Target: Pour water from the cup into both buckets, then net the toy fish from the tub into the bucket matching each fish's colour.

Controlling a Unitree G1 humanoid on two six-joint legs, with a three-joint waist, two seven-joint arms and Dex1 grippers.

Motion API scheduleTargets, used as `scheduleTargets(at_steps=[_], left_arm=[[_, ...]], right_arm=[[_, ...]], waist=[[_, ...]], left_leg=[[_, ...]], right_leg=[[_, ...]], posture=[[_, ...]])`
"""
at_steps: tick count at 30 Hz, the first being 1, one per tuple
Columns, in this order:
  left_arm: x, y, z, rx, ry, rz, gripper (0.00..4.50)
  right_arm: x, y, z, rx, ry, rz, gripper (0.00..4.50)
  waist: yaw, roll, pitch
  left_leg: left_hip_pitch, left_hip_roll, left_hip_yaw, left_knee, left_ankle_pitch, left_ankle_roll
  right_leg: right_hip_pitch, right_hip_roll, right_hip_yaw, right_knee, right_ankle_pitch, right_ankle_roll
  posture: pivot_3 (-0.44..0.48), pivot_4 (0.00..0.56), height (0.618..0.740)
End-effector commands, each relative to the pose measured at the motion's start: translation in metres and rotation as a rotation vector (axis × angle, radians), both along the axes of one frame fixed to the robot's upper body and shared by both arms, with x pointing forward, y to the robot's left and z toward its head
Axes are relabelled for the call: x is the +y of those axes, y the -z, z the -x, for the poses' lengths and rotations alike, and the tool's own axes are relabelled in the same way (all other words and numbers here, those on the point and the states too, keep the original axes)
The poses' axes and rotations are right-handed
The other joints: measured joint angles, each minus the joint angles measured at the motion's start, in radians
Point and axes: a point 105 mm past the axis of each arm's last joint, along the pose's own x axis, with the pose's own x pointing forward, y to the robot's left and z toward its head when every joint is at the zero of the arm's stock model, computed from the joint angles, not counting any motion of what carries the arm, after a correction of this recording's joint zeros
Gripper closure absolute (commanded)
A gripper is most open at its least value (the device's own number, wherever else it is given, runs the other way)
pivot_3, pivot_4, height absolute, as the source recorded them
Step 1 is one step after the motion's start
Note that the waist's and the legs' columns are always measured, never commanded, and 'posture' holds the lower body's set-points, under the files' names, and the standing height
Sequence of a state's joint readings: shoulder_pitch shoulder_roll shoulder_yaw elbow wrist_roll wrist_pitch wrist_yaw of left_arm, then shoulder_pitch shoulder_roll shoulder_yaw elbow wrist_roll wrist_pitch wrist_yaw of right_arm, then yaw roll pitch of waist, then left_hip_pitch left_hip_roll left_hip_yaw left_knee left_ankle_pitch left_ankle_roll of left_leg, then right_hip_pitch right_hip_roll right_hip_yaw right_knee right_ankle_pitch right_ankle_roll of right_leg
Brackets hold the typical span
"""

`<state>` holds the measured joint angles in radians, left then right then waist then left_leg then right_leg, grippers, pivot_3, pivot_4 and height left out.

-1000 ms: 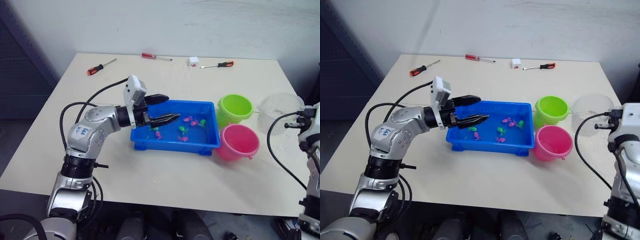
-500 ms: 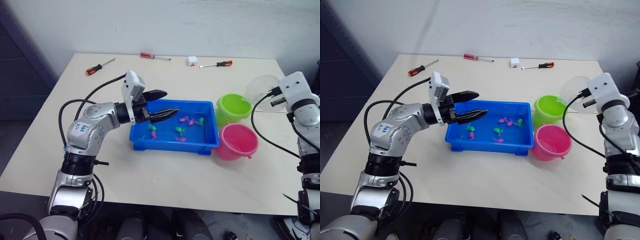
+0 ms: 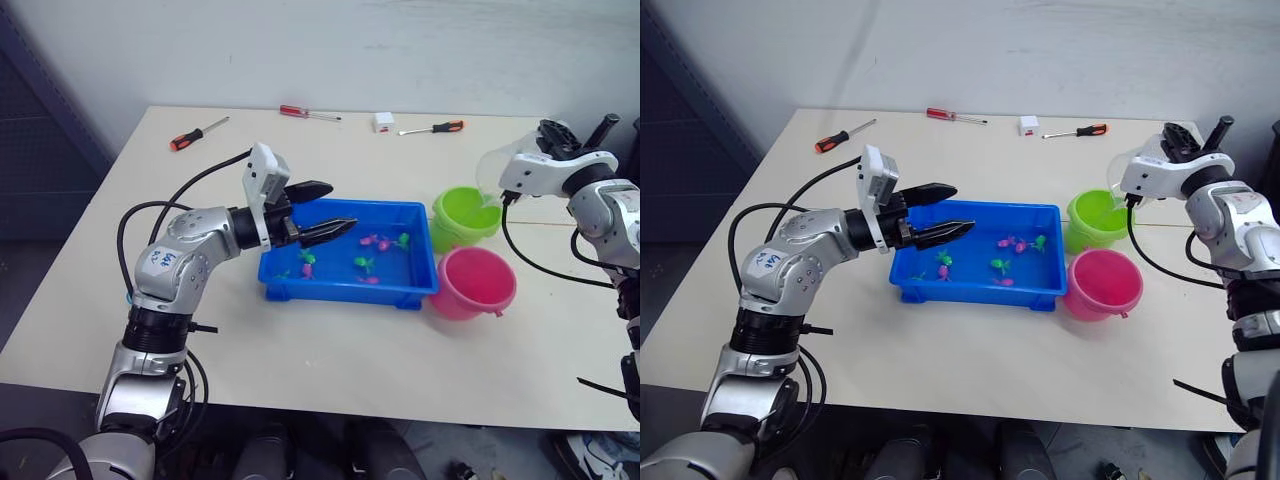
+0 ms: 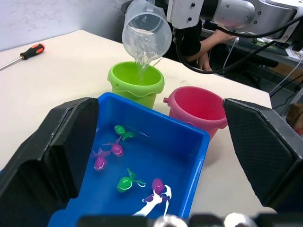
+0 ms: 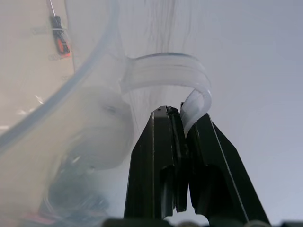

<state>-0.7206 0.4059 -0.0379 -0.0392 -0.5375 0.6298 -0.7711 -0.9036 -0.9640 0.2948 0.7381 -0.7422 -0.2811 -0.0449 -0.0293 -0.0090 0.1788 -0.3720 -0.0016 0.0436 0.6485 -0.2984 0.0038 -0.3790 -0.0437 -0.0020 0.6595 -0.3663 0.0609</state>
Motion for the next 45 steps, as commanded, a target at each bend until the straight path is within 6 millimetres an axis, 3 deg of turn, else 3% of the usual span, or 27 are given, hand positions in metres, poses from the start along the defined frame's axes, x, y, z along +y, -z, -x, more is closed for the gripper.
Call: scheduleTargets(at_steps=[1, 8, 10, 17, 23, 25, 28, 33, 37, 43, 45], left_arm=[[0.000, -0.012, 0.006, -0.065, 0.006, 0.016, 0.00], [-0.001, -0.012, 0.007, -0.065, 0.015, 0.012, 0.00], [-0.001, -0.012, 0.007, -0.065, 0.019, 0.012, 0.00], [-0.004, -0.015, 0.014, -0.064, 0.078, 0.028, 0.00], [0.000, -0.025, 0.041, -0.038, 0.256, 0.083, 0.00], [0.001, -0.025, 0.053, -0.024, 0.339, 0.070, 0.00], [0.002, -0.025, 0.062, -0.003, 0.402, 0.057, 0.00], [-0.001, -0.025, 0.068, 0.004, 0.451, 0.038, 0.00], [-0.005, -0.027, 0.067, -0.009, 0.455, 0.042, 0.00], [-0.010, -0.029, 0.063, -0.018, 0.459, 0.041, 0.00], [-0.012, -0.031, 0.062, -0.023, 0.467, 0.046, 0.00]], right_arm=[[-0.001, -0.025, 0.005, -0.081, -0.013, 0.038, 4.47], [0.002, -0.028, 0.009, -0.087, -0.032, 0.055, 4.47], [-0.002, -0.027, 0.010, -0.087, -0.031, -0.019, 4.47], [-0.054, -0.006, 0.024, -0.132, 0.060, -0.761, 4.47], [-0.095, 0.024, 0.069, -0.238, 0.138, -1.311, 4.47], [-0.109, 0.050, 0.095, -0.262, 0.182, -1.533, 4.47], [-0.110, 0.078, 0.122, -0.259, 0.213, -1.723, 4.47], [-0.101, 0.120, 0.154, -0.281, 0.278, -1.904, 4.47], [-0.099, 0.144, 0.173, -0.302, 0.359, -1.891, 4.47], [-0.094, 0.175, 0.185, -0.271, 0.442, -1.862, 4.47], [-0.092, 0.181, 0.192, -0.255, 0.457, -1.837, 3.72]], waist=[[0.000, 0.000, 0.000], [-0.001, 0.000, 0.000], [-0.001, 0.000, 0.000], [0.002, -0.001, 0.001], [0.004, -0.001, 0.000], [0.004, -0.001, 0.000], [0.006, -0.001, 0.000], [-0.002, 0.000, 0.000], [0.001, 0.001, 0.000], [0.002, 0.001, 0.000], [0.002, 0.001, 0.000]], left_leg=[[0.000, 0.000, 0.000, 0.000, 0.000, 0.000], [0.000, 0.000, 0.000, 0.000, 0.000, 0.000], [0.000, 0.000, 0.000, 0.000, 0.000, 0.000], [0.000, 0.001, -0.001, 0.001, 0.000, 0.000], [-0.003, 0.001, -0.004, 0.001, 0.000, 0.000], [-0.003, 0.001, -0.004, 0.000, 0.000, 0.000], [-0.003, 0.002, -0.006, 0.000, 0.000, 0.000], [0.000, 0.000, -0.003, 0.000, 0.000, 0.000], [0.002, 0.000, -0.003, -0.002, 0.001, -0.001], [0.002, 0.000, -0.003, -0.002, 0.001, -0.001], [0.002, 0.000, -0.003, -0.002, 0.001, -0.001]], right_leg=[[0.000, 0.000, 0.000, 0.000, 0.000, 0.000], [0.000, 0.000, 0.000, 0.000, 0.000, 0.000], [0.000, 0.000, 0.000, 0.000, 0.000, 0.000], [0.002, 0.000, -0.002, 0.000, 0.000, 0.000], [0.001, 0.000, -0.004, 0.001, 0.000, 0.000], [0.001, 0.000, -0.005, 0.001, 0.000, 0.000], [0.002, 0.000, -0.006, 0.001, 0.000, 0.000], [0.003, 0.000, -0.002, 0.000, 0.000, 0.000], [0.003, 0.001, -0.001, 0.001, 0.000, 0.000], [0.003, 0.001, -0.001, 0.001, 0.000, 0.000], [0.003, 0.001, -0.001, 0.001, 0.000, 0.000]], posture=[[0.000, 0.150, 0.740], [0.000, 0.150, 0.740], [0.000, 0.150, 0.740], [0.000, 0.150, 0.740], [0.000, 0.150, 0.740], [0.000, 0.150, 0.740], [0.000, 0.150, 0.740], [0.000, 0.150, 0.740], [0.000, 0.150, 0.740], [0.000, 0.150, 0.740], [0.000, 0.150, 0.740]])
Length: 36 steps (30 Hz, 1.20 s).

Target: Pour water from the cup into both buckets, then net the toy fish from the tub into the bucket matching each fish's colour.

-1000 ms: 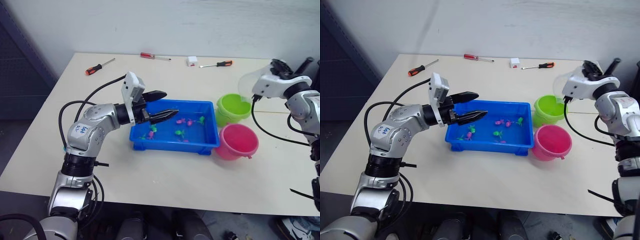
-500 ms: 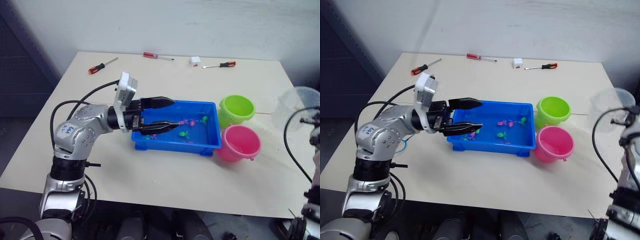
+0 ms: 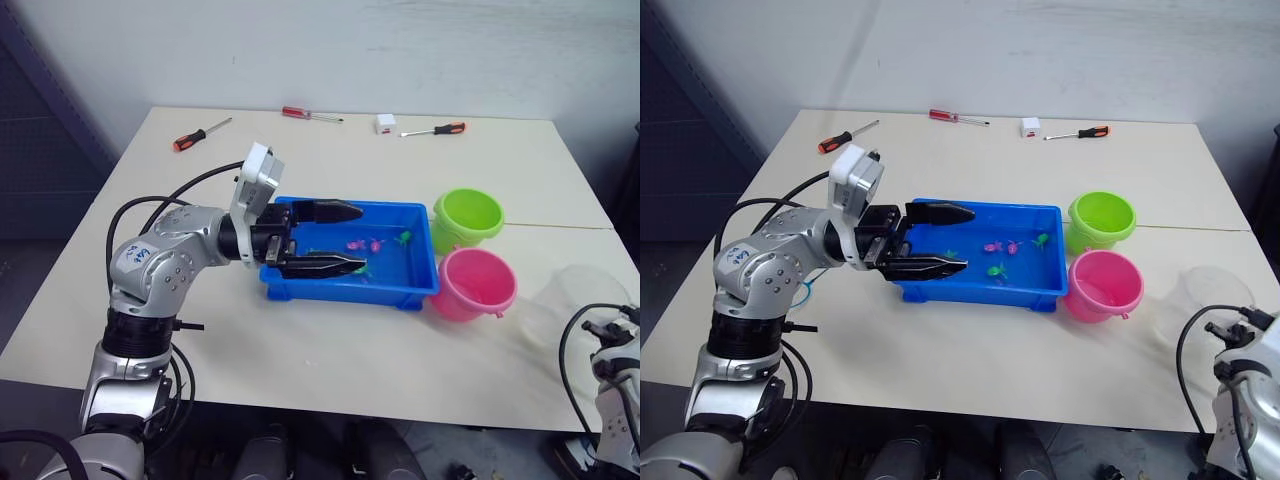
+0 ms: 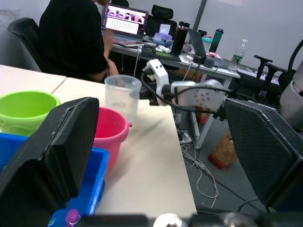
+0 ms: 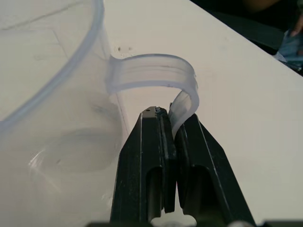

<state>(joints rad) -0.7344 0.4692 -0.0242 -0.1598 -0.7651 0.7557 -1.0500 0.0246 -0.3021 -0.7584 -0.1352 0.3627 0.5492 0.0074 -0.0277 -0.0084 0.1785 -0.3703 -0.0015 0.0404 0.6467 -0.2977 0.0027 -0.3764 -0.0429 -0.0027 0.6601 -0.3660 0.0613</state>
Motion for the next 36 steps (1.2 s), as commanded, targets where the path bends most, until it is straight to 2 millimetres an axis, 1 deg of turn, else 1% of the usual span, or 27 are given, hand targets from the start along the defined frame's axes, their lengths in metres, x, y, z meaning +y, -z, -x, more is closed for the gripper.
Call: scheduleTargets(at_steps=[1, 3, 6, 7, 8, 13, 15, 16, 18, 19, 21, 22, 23, 24, 26, 27, 28, 29, 30, 31, 32, 34, 36], left_arm=[[-0.006, -0.009, 0.002, -0.041, 0.030, 0.012, 0.00], [-0.008, -0.010, 0.003, -0.043, 0.053, 0.014, 0.00], [-0.011, -0.010, 0.004, -0.045, 0.084, 0.011, 0.00], [-0.012, -0.009, 0.004, -0.046, 0.090, 0.010, 0.00], [-0.013, -0.009, 0.004, -0.046, 0.100, 0.010, 0.00], [-0.022, -0.005, 0.001, -0.044, 0.143, 0.005, 0.00], [-0.024, -0.002, 0.002, -0.033, 0.170, 0.002, 0.00], [-0.025, -0.001, 0.001, -0.031, 0.175, -0.001, 0.00], [-0.024, 0.002, -0.002, -0.029, 0.162, -0.009, 0.00], [-0.024, 0.003, -0.004, -0.028, 0.154, -0.011, 0.00], [-0.014, 0.011, -0.012, -0.034, 0.084, -0.041, 0.00], [-0.007, 0.015, -0.016, -0.036, 0.039, -0.058, 0.00], [0.002, 0.021, -0.018, -0.036, -0.007, -0.078, 0.00], [0.012, 0.026, -0.019, -0.034, -0.053, -0.093, 0.00], [0.029, 0.035, -0.017, -0.020, -0.127, -0.109, 0.00], [0.038, 0.040, -0.016, -0.008, -0.172, -0.121, 0.00], [0.055, 0.052, -0.013, 0.012, -0.256, -0.156, 0.00], [0.067, 0.060, -0.010, 0.025, -0.313, -0.184, 0.00], [0.083, 0.072, -0.005, 0.035, -0.388, -0.240, 0.00], [0.095, 0.081, 0.001, 0.038, -0.440, -0.292, 0.00], [0.101, 0.086, 0.005, 0.037, -0.467, -0.323, 0.00], [0.130, 0.101, 0.025, 0.100, -0.583, -0.373, 0.00], [0.154, 0.110, 0.044, 0.168, -0.702, -0.379, 0.00]], right_arm=[[-0.001, -0.008, 0.010, -0.011, 0.006, 0.084, 3.42], [0.002, -0.006, 0.021, 0.018, 0.002, 0.126, 2.50], [0.005, -0.007, 0.036, 0.054, 0.003, 0.175, 0.99], [0.007, -0.007, 0.040, 0.060, 0.002, 0.182, 0.57], [0.009, -0.008, 0.045, 0.066, 0.000, 0.190, 0.01], [0.024, -0.014, 0.069, 0.106, -0.025, 0.224, 0.01], [0.030, -0.026, 0.077, 0.080, -0.029, 0.233, 0.01], [0.033, -0.034, 0.077, 0.060, -0.043, 0.238, 0.01], [0.042, -0.051, 0.071, -0.005, -0.111, 0.237, 0.01], [0.045, -0.056, 0.069, -0.025, -0.135, 0.234, 0.01], [0.055, -0.085, 0.053, -0.118, -0.255, 0.265, 0.01], [0.064, -0.103, 0.043, -0.170, -0.346, 0.277, 0.01], [0.078, -0.120, 0.031, -0.216, -0.472, 0.292, 0.01], [0.098, -0.133, 0.021, -0.241, -0.623, 0.304, 0.01], [0.133, -0.147, 0.008, -0.243, -0.888, 0.324, 0.01], [0.150, -0.149, 0.003, -0.229, -1.013, 0.331, 0.01], [0.176, -0.151, -0.003, -0.223, -1.196, 0.344, 0.01], [0.192, -0.152, -0.005, -0.212, -1.317, 0.354, 0.01], [0.208, -0.153, -0.009, -0.217, -1.438, 0.352, 0.01], [0.220, -0.155, -0.012, -0.223, -1.520, 0.348, 0.01], [0.225, -0.155, -0.014, -0.226, -1.561, 0.343, 0.01], [0.249, -0.156, -0.022, -0.256, -1.719, 0.333, 0.01], [0.269, -0.154, -0.029, -0.268, -1.851, 0.336, 0.01]], waist=[[0.000, 0.000, 0.000], [0.000, 0.000, 0.000], [0.000, 0.000, 0.000], [0.000, 0.000, 0.000], [0.000, 0.000, 0.000], [0.001, 0.000, 0.000], [0.002, 0.000, 0.000], [0.001, 0.000, 0.000], [-0.003, 0.000, 0.000], [-0.004, 0.000, 0.000], [-0.005, 0.000, 0.000], [-0.007, 0.000, 0.000], [-0.012, 0.000, 0.000], [-0.014, 0.001, 0.000], [-0.019, 0.000, 0.000], [-0.021, -0.001, 0.001], [-0.016, -0.004, 0.002], [-0.024, -0.007, 0.003], [-0.025, -0.008, 0.004], [-0.026, -0.011, 0.006], [-0.023, -0.012, 0.007], [-0.014, -0.014, 0.008], [-0.015, -0.015, 0.008]], left_leg=[[0.000, 0.000, 0.000, 0.000, 0.000, 0.000], [0.000, 0.000, 0.000, 0.000, 0.000, 0.000], [0.000, 0.000, 0.000, -0.001, 0.000, 0.000], [0.000, 0.000, 0.000, -0.001, 0.000, 0.000], [0.000, 0.000, 0.000, -0.001, 0.000, 0.000], [0.001, 0.000, 0.000, -0.001, 0.000, -0.001], [0.001, 0.000, 0.000, -0.001, 0.000, -0.001], [0.000, 0.000, 0.000, -0.001, 0.000, -0.001], [0.000, 0.000, 0.000, -0.001, 0.000, -0.001], [0.001, 0.000, 0.001, -0.001, 0.000, -0.001], [0.001, 0.000, 0.001, -0.001, 0.000, -0.001], [0.001, 0.000, 0.001, -0.001, 0.000, -0.001], [0.002, 0.000, 0.001, -0.001, 0.000, -0.001], [0.002, 0.000, 0.002, -0.001, -0.001, -0.001], [0.003, 0.001, 0.003, -0.001, -0.001, 0.000], [0.003, 0.002, 0.002, -0.002, -0.001, -0.001], [0.002, 0.003, 0.001, -0.002, -0.001, -0.001], [0.001, 0.004, 0.000, -0.002, -0.001, -0.001], [0.001, 0.005, -0.001, -0.001, -0.001, -0.001], [0.001, 0.004, -0.001, -0.002, -0.002, 0.000], [0.001, 0.004, -0.001, -0.001, -0.004, 0.003], [0.000, 0.003, -0.002, 0.000, -0.006, 0.007], [-0.001, 0.002, -0.002, 0.001, -0.007, 0.009]], right_leg=[[0.000, 0.000, 0.000, 0.000, 0.000, 0.000], [0.000, 0.000, 0.000, 0.000, 0.000, 0.000], [0.000, 0.000, 0.000, 0.000, 0.000, 0.000], [0.000, 0.000, 0.000, 0.000, 0.000, 0.000], [0.000, 0.000, 0.001, 0.000, 0.000, 0.000], [0.000, 0.000, 0.001, 0.000, 0.000, 0.000], [0.000, 0.000, 0.001, -0.001, 0.000, 0.000], [0.000, 0.000, 0.001, -0.001, 0.000, 0.000], [0.000, 0.000, 0.001, -0.001, 0.000, 0.000], [0.000, 0.000, 0.002, -0.001, 0.000, 0.000], [0.000, 0.000, 0.002, 0.000, 0.000, 0.000], [0.000, 0.001, 0.002, 0.000, 0.000, 0.000], [0.000, 0.001, 0.002, 0.000, 0.000, 0.000], [0.000, 0.001, 0.003, 0.000, 0.000, 0.000], [0.000, 0.002, 0.004, 0.000, 0.000, 0.000], [0.000, 0.002, 0.003, 0.000, 0.000, 0.000], [0.000, 0.003, 0.003, 0.000, 0.000, 0.000], [0.000, 0.004, 0.002, -0.001, 0.000, 0.000], [0.000, 0.005, 0.002, -0.002, 0.000, 0.000], [0.000, 0.004, 0.002, -0.002, 0.000, 0.000], [0.000, 0.004, 0.002, -0.003, 0.000, 0.000], [0.000, 0.001, 0.000, -0.004, 0.000, 0.000], [0.001, -0.001, 0.000, -0.007, 0.000, 0.000]], posture=[[0.000, 0.150, 0.740], [0.000, 0.150, 0.740], [0.000, 0.150, 0.740], [0.000, 0.150, 0.740], [0.000, 0.150, 0.740], [0.000, 0.150, 0.740], [0.000, 0.150, 0.740], [0.000, 0.150, 0.740], [0.000, 0.150, 0.740], [0.000, 0.150, 0.740], [0.000, 0.150, 0.740], [0.000, 0.150, 0.740], [0.000, 0.150, 0.740], [0.000, 0.150, 0.740], [0.000, 0.150, 0.740], [0.000, 0.150, 0.740], [0.000, 0.150, 0.740], [0.000, 0.150, 0.740], [0.000, 0.150, 0.740], [0.000, 0.150, 0.740], [0.000, 0.150, 0.740], [0.000, 0.150, 0.740], [0.000, 0.150, 0.740]])
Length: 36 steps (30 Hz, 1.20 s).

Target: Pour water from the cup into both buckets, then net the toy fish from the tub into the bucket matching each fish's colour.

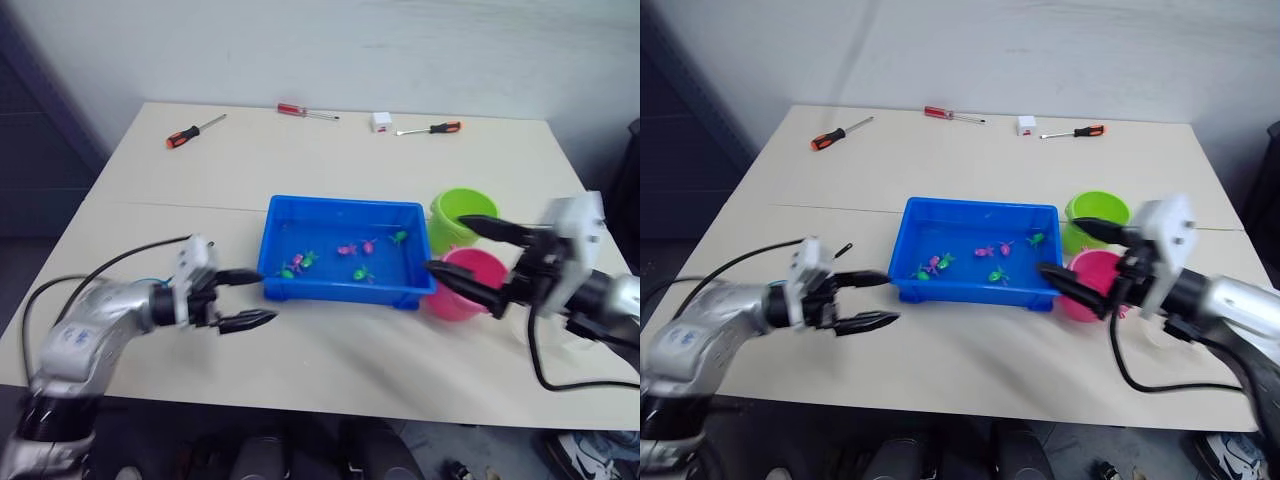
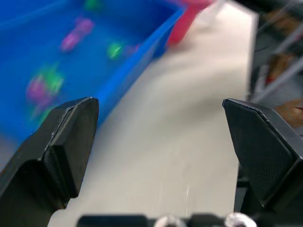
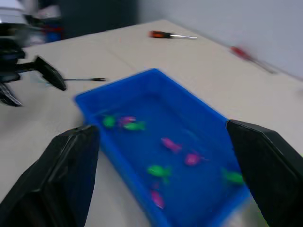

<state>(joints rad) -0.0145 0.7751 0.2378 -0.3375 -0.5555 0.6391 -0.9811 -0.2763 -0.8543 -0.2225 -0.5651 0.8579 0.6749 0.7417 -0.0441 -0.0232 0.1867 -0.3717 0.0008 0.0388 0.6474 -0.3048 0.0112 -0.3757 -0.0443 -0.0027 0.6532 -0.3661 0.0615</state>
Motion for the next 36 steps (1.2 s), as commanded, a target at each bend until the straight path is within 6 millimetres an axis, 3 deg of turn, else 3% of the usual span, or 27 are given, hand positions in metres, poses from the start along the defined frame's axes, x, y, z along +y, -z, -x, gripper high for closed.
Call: scheduleTargets(at_steps=[1, 5, 9, 13, 16, 21, 25, 27, 29, 32, 36], left_arm=[[0.030, -0.006, 0.023, -0.030, -0.170, -0.023, 0.00], [0.060, 0.008, 0.049, 0.010, -0.347, -0.032, 0.00], [0.086, 0.028, 0.089, 0.096, -0.522, -0.062, 0.00], [0.104, 0.027, 0.099, 0.135, -0.599, -0.069, 0.00], [0.117, 0.024, 0.097, 0.140, -0.550, -0.145, 0.00], [0.147, 0.012, 0.040, 0.095, -0.530, -0.264, 0.00], [0.146, 0.007, -0.012, 0.089, -0.443, -0.302, 0.00], [0.137, 0.000, -0.041, 0.085, -0.410, -0.281, 0.00], [0.130, -0.004, -0.060, 0.092, -0.386, -0.274, 0.00], [0.133, 0.007, -0.087, 0.111, -0.408, -0.386, 0.00], [0.135, 0.016, -0.116, 0.101, -0.477, -0.464, 0.00]], right_arm=[[0.026, 0.006, -0.005, -0.001, -0.197, 0.037, 0.01], [0.044, 0.013, -0.009, -0.022, -0.315, 0.082, 0.01], [0.062, 0.016, -0.015, -0.025, -0.405, 0.073, 0.01], [0.069, 0.017, -0.009, 0.007, -0.480, 0.050, 0.01], [0.072, 0.016, -0.008, 0.003, -0.488, 0.043, 0.01], [0.072, 0.015, -0.009, -0.012, -0.452, 0.029, 0.01], [0.066, 0.022, 0.002, 0.028, -0.435, 0.046, 0.01], [0.065, 0.025, 0.009, 0.035, -0.417, 0.044, 0.01], [0.063, 0.026, 0.011, 0.037, -0.387, 0.040, 0.01], [0.060, 0.029, 0.012, 0.036, -0.330, 0.037, 0.01], [0.055, 0.030, 0.011, 0.008, -0.244, 0.035, 0.01]], waist=[[0.002, 0.000, 0.000], [0.028, 0.000, 0.000], [0.016, 0.000, 0.000], [0.022, 0.000, 0.001], [0.016, 0.000, 0.001], [0.019, 0.003, 0.001], [0.015, 0.003, 0.001], [0.017, 0.004, 0.001], [0.016, 0.002, 0.000], [0.015, 0.001, 0.000], [0.016, 0.000, 0.000]], left_leg=[[0.000, -0.001, 0.000, 0.000, -0.002, 0.003], [-0.004, -0.003, -0.003, 0.000, -0.003, 0.005], [-0.005, -0.003, -0.003, 0.000, -0.007, 0.008], [-0.005, -0.003, -0.005, -0.001, -0.007, 0.008], [-0.005, -0.003, -0.005, -0.001, -0.007, 0.007], [-0.004, -0.003, -0.005, -0.002, -0.007, 0.006], [-0.006, -0.004, -0.004, -0.004, -0.006, 0.005], [-0.006, -0.005, -0.004, -0.004, -0.005, 0.005], [-0.011, -0.005, -0.005, -0.001, -0.004, 0.002], [-0.020, -0.006, -0.001, 0.004, -0.004, 0.003], [-0.021, -0.006, 0.002, 0.007, -0.004, 0.004]], right_leg=[[0.001, -0.002, 0.000, 0.000, 0.000, 0.000], [0.000, -0.004, -0.004, -0.006, 0.000, 0.000], [0.001, -0.006, -0.004, -0.009, 0.000, 0.000], [0.001, -0.006, -0.007, -0.010, 0.000, 0.000], [0.001, -0.007, -0.007, -0.009, -0.001, -0.001], [0.000, -0.007, -0.009, -0.007, -0.001, -0.003], [-0.001, -0.011, -0.013, -0.006, -0.002, -0.004], [-0.001, -0.012, -0.014, -0.007, -0.002, -0.004], [-0.003, -0.011, -0.017, -0.004, -0.002, -0.003], [-0.015, -0.013, -0.018, 0.007, 0.000, -0.001], [-0.017, -0.013, -0.021, 0.007, 0.000, 0.000]], posture=[[0.000, 0.150, 0.740], [0.000, 0.150, 0.740], [0.000, 0.150, 0.740], [0.000, 0.150, 0.740], [0.000, 0.150, 0.740], [0.000, 0.150, 0.740], [0.000, 0.150, 0.740], [0.000, 0.150, 0.740], [0.000, 0.150, 0.740], [0.000, 0.150, 0.740], [0.000, 0.150, 0.740]])
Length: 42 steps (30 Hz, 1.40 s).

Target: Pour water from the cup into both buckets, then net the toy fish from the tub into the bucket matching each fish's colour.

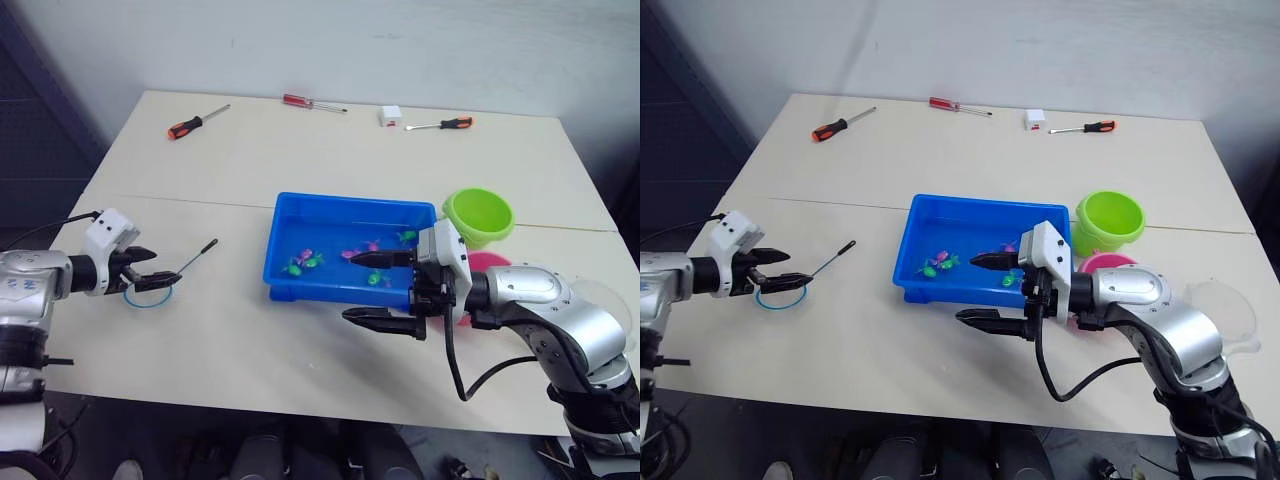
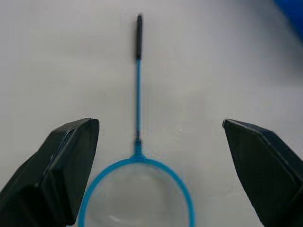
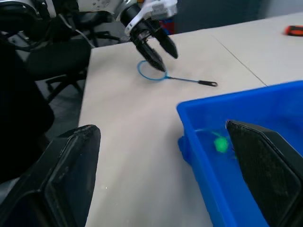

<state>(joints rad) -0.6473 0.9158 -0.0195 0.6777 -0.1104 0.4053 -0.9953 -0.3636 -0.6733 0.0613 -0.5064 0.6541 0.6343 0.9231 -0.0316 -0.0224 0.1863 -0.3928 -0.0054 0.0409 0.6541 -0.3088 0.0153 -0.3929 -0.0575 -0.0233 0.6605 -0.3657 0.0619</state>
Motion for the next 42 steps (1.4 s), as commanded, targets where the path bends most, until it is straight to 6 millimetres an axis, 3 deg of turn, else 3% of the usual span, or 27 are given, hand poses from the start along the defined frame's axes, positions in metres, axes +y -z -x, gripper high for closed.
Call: scheduleTargets(at_steps=[1, 6, 12, 15, 23, 24, 27, 30, 34, 37, 42], left_arm=[[0.009, 0.010, -0.018, 0.005, -0.054, -0.111, 0.00], [-0.013, 0.017, -0.036, 0.010, -0.005, -0.104, 0.00], [-0.021, 0.034, -0.044, 0.005, -0.019, -0.172, 0.00], [-0.026, 0.034, -0.049, -0.024, -0.020, -0.175, 0.75], [-0.032, 0.031, -0.044, -0.005, 0.006, -0.062, 4.23], [-0.029, 0.026, -0.046, -0.026, 0.001, -0.061, 4.48], [-0.032, -0.001, -0.046, -0.083, 0.066, 0.012, 4.48], [-0.059, -0.053, -0.033, -0.177, 0.322, 0.120, 4.48], [-0.109, -0.088, 0.015, -0.210, 0.647, 0.106, 4.48], [-0.155, -0.090, 0.046, -0.211, 0.856, 0.043, 4.48], [-0.202, -0.077, 0.053, -0.304, 1.039, -0.114, 4.48]], right_arm=[[-0.004, -0.012, 0.006, -0.079, 0.057, -0.016, 0.01], [-0.012, -0.014, 0.010, -0.083, 0.130, -0.036, 0.01], [-0.014, -0.012, 0.013, -0.081, 0.170, -0.033, 0.01], [-0.015, -0.013, 0.015, -0.085, 0.177, -0.023, 0.00], [-0.019, -0.018, 0.010, -0.080, 0.154, 0.011, 0.00], [-0.018, -0.018, 0.011, -0.073, 0.141, 0.015, 0.00], [-0.016, -0.020, 0.013, -0.075, 0.093, 0.043, 0.00], [-0.017, -0.025, 0.012, -0.097, 0.071, 0.063, 0.00], [-0.014, -0.036, 0.012, -0.119, 0.036, 0.050, 0.00], [-0.006, -0.044, 0.011, -0.120, -0.013, 0.036, 0.00], [0.004, -0.043, -0.001, -0.142, -0.048, 0.113, 0.00]], waist=[[0.007, -0.001, 0.000], [0.010, -0.002, 0.000], [0.019, -0.002, 0.000], [0.030, -0.002, 0.000], [0.025, -0.002, -0.001], [0.026, -0.002, -0.001], [0.026, -0.002, 0.000], [0.027, -0.003, 0.000], [0.026, -0.003, -0.001], [0.030, -0.001, -0.001], [0.026, -0.001, -0.001]], left_leg=[[-0.001, 0.000, 0.000, 0.001, 0.000, 0.000], [-0.008, 0.001, -0.002, 0.011, 0.002, 0.002], [-0.008, 0.000, -0.002, 0.012, 0.004, 0.004], [-0.006, 0.000, -0.002, 0.012, 0.005, 0.002], [-0.003, 0.000, -0.001, 0.012, 0.008, 0.001], [-0.003, 0.000, -0.001, 0.012, 0.008, 0.001], [-0.004, 0.000, -0.002, 0.011, 0.008, 0.001], [-0.009, 0.000, -0.002, 0.012, 0.009, 0.001], [-0.012, 0.000, -0.003, 0.012, 0.008, 0.001], [-0.010, 0.000, -0.004, 0.012, 0.008, 0.001], [-0.008, -0.001, -0.005, 0.013, 0.009, 0.001]], right_leg=[[0.000, 0.000, -0.001, 0.000, 0.000, 0.000], [-0.001, 0.000, -0.002, 0.001, 0.002, 0.004], [-0.001, -0.002, -0.001, 0.001, 0.004, 0.007], [-0.001, -0.002, -0.001, 0.001, 0.004, 0.007], [0.000, -0.002, -0.001, 0.004, 0.004, 0.007], [0.000, -0.002, -0.001, 0.004, 0.004, 0.007], [-0.001, -0.002, -0.001, 0.003, 0.004, 0.007], [-0.004, -0.002, -0.002, 0.004, 0.004, 0.007], [-0.004, -0.002, -0.002, 0.002, 0.004, 0.007], [-0.001, -0.003, -0.001, 0.001, 0.004, 0.007], [0.000, -0.002, -0.001, 0.000, 0.004, 0.007]], posture=[[0.000, 0.150, 0.740], [0.000, 0.150, 0.740], [0.000, 0.150, 0.740], [0.000, 0.150, 0.740], [0.000, 0.150, 0.740], [0.000, 0.150, 0.740], [0.000, 0.150, 0.740], [0.000, 0.150, 0.740], [0.000, 0.150, 0.740], [0.000, 0.150, 0.740], [0.000, 0.150, 0.740]])
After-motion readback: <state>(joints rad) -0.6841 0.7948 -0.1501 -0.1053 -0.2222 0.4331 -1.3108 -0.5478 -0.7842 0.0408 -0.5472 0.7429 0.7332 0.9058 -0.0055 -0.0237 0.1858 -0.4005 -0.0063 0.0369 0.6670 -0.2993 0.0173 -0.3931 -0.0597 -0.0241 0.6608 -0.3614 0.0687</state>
